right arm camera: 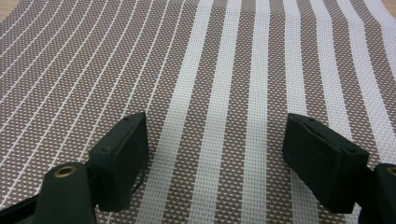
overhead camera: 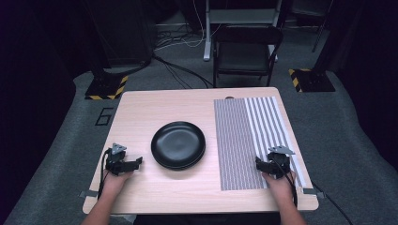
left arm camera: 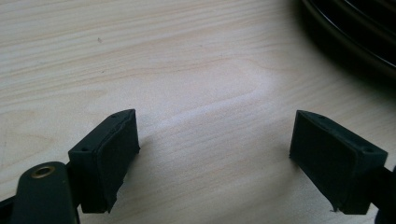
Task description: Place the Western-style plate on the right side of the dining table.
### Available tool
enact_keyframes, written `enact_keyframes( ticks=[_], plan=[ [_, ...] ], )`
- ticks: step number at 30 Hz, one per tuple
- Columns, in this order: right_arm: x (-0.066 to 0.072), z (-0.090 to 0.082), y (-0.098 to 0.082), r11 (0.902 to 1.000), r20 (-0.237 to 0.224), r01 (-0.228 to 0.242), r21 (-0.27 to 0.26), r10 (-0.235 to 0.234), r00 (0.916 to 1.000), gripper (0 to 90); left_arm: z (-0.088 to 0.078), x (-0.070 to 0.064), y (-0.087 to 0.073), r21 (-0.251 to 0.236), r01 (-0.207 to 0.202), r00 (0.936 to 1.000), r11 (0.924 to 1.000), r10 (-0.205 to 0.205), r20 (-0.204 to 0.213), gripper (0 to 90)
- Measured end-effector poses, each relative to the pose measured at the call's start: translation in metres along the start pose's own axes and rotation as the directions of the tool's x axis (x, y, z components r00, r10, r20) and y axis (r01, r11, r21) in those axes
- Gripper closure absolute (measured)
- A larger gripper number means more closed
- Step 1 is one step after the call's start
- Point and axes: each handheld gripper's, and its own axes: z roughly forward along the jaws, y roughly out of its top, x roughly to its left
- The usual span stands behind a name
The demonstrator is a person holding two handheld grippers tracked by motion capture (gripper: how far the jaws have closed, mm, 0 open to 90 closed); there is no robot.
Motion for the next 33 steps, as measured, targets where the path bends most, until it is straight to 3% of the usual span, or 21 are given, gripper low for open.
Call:
enact_keyframes(
  ticks=[28, 33],
  plan=[
    [0.0012, 0.0002, 0.0005, 1.0, 0.006, -0.008, 0.003, 0.008, 0.9999, 21.8, -0.0006, -0.0026, 0.0001, -0.009, 0.009, 0.9999, 0.9999, -0.009, -0.012, 20.2],
    [0.0011, 0.0006, 0.0006, 1.0, 0.007, -0.004, -0.001, 0.004, 1.0, 21.8, -0.0026, -0.0034, -0.002, -0.021, 0.019, 0.9996, 0.9996, -0.02, -0.018, 24.8]
  ],
)
